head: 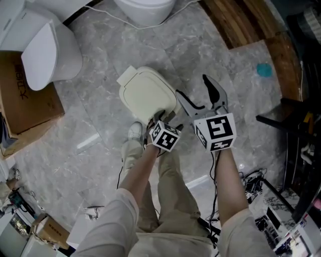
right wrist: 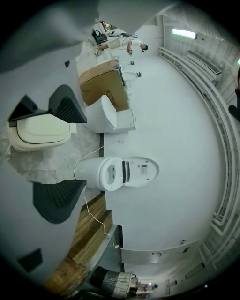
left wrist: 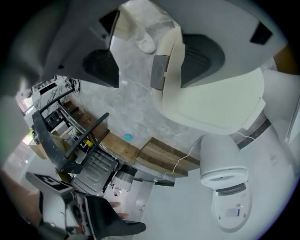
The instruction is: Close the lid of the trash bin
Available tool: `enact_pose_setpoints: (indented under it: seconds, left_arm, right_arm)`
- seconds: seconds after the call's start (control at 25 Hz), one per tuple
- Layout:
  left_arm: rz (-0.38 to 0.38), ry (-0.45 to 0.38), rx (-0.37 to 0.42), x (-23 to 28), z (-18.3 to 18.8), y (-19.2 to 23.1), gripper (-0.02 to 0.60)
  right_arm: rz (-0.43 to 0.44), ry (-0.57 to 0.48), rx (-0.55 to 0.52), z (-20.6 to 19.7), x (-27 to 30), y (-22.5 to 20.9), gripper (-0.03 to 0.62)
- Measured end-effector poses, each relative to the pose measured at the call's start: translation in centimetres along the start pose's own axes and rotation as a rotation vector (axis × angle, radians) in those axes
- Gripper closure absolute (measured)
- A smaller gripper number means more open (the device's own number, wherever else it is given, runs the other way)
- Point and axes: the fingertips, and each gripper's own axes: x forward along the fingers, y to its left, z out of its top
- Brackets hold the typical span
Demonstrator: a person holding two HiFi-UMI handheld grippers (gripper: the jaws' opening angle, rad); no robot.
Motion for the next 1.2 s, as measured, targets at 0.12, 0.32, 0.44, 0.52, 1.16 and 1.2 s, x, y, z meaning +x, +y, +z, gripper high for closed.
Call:
enact_pose_setpoints:
  seconds: [0.12, 0.32, 0.44, 0.52, 1.16, 1.2]
  left_arm:
    - [0.004, -0.015, -0.042, 0.3, 0.1, 0.1, 0.192]
    - [0.01, -0.015, -0.063, 0.7, -0.2, 0.2, 0.192]
    - [0.008, 0.004, -0.057, 1.0, -0.6, 0.0, 0.192]
    - [0.011, 0.009, -0.049, 1.1, -0.7, 0.0, 0.19]
    - [0.023, 0.009, -0.053, 2.0, -1.0, 0.2, 0.183]
    - [0.019, 0.006, -0.061, 2.0, -1.0, 0.2, 0.183]
  right_arm:
    - [0.0, 0.003, 0.005, -0.6, -0.1, 0.1, 0.204]
    - [-0.001, 0.01, 0.011, -1.8, -0.4, 0.3, 0.206]
    - [-0.002, 0.015, 0.014, -2.4, -0.6, 0.4, 0.206]
    - [-0.002, 0.018, 0.016, -2.7, -0.7, 0.4, 0.206]
    - [0.006, 0.052, 0.029, -4.7, 0.2, 0.5, 0.207]
    - [0.008, 0.056, 0.028, -4.8, 0.3, 0.6, 0.207]
